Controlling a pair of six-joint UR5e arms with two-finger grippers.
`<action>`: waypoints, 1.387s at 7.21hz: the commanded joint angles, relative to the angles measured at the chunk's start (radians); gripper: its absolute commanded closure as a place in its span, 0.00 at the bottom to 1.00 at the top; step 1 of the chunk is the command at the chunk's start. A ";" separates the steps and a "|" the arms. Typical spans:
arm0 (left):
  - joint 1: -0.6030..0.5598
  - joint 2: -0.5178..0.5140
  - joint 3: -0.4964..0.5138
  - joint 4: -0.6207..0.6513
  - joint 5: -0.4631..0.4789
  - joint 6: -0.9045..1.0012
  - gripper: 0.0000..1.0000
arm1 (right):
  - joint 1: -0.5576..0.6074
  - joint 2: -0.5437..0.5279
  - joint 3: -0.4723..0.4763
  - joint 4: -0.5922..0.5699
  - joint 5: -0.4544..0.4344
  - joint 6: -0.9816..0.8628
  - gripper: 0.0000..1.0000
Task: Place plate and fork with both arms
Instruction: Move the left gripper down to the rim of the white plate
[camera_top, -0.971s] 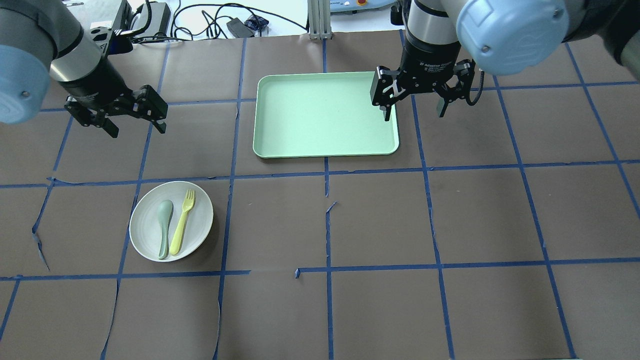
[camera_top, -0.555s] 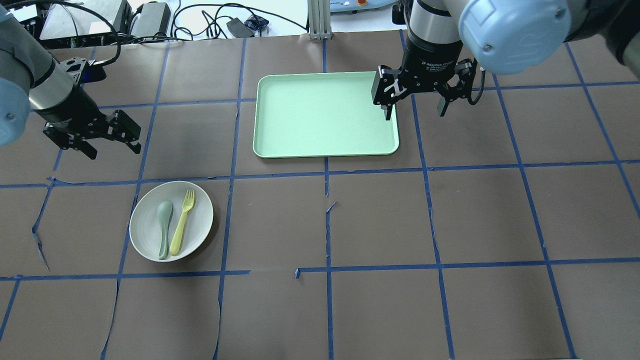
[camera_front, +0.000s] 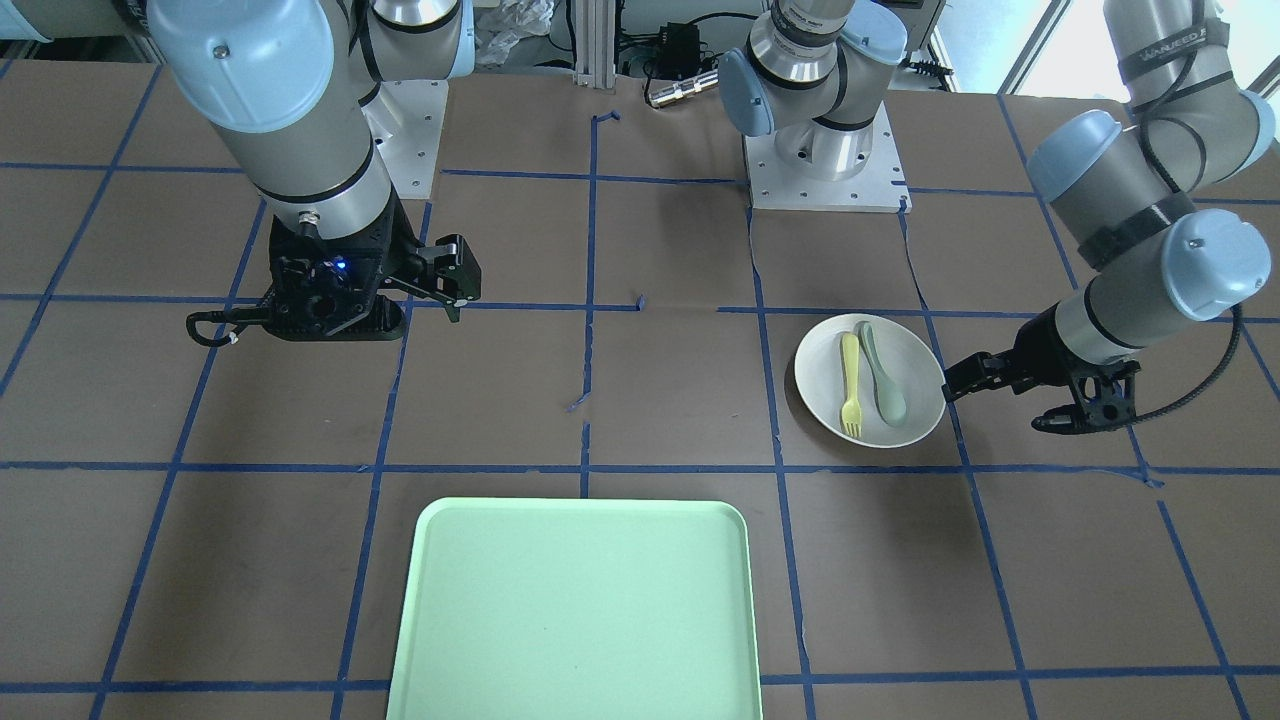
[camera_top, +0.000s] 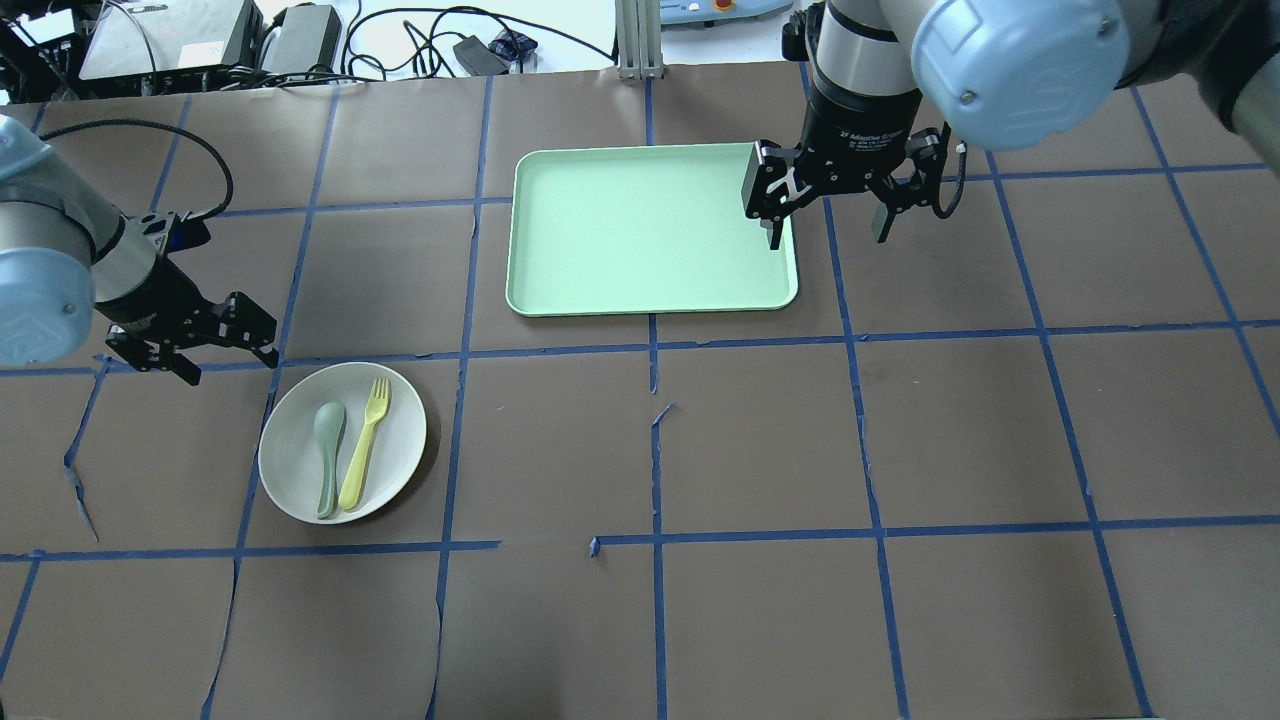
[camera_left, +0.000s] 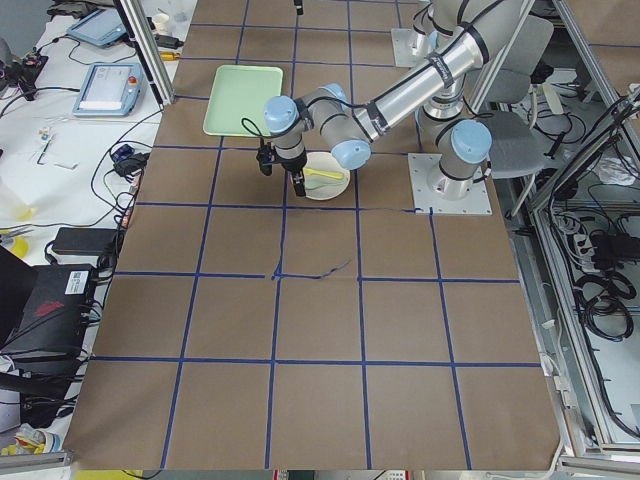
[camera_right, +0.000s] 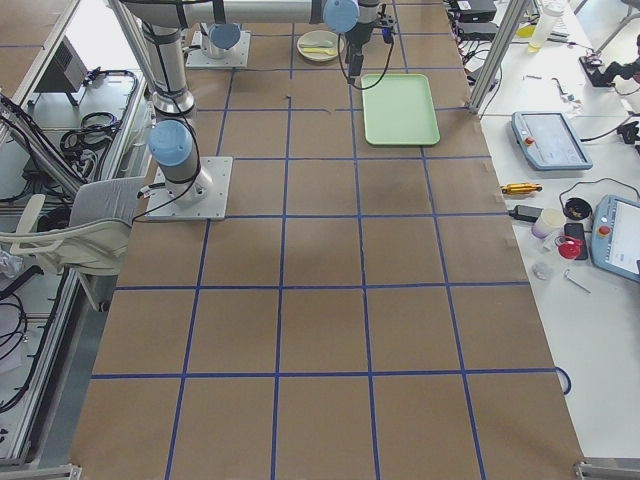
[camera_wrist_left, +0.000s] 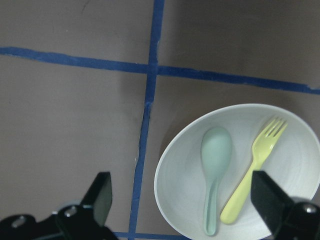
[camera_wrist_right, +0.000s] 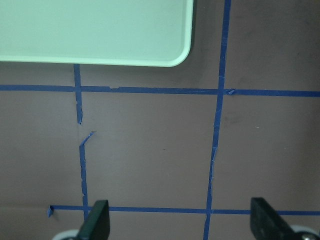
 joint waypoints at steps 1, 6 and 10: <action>0.003 -0.044 -0.076 0.079 0.011 0.056 0.02 | 0.000 0.002 0.017 -0.005 0.006 0.010 0.00; 0.006 -0.054 -0.123 0.081 0.092 0.135 0.37 | 0.000 0.002 0.037 -0.011 0.008 0.011 0.00; 0.005 -0.061 -0.126 0.041 0.080 0.121 1.00 | 0.000 0.002 0.037 -0.013 0.008 0.011 0.00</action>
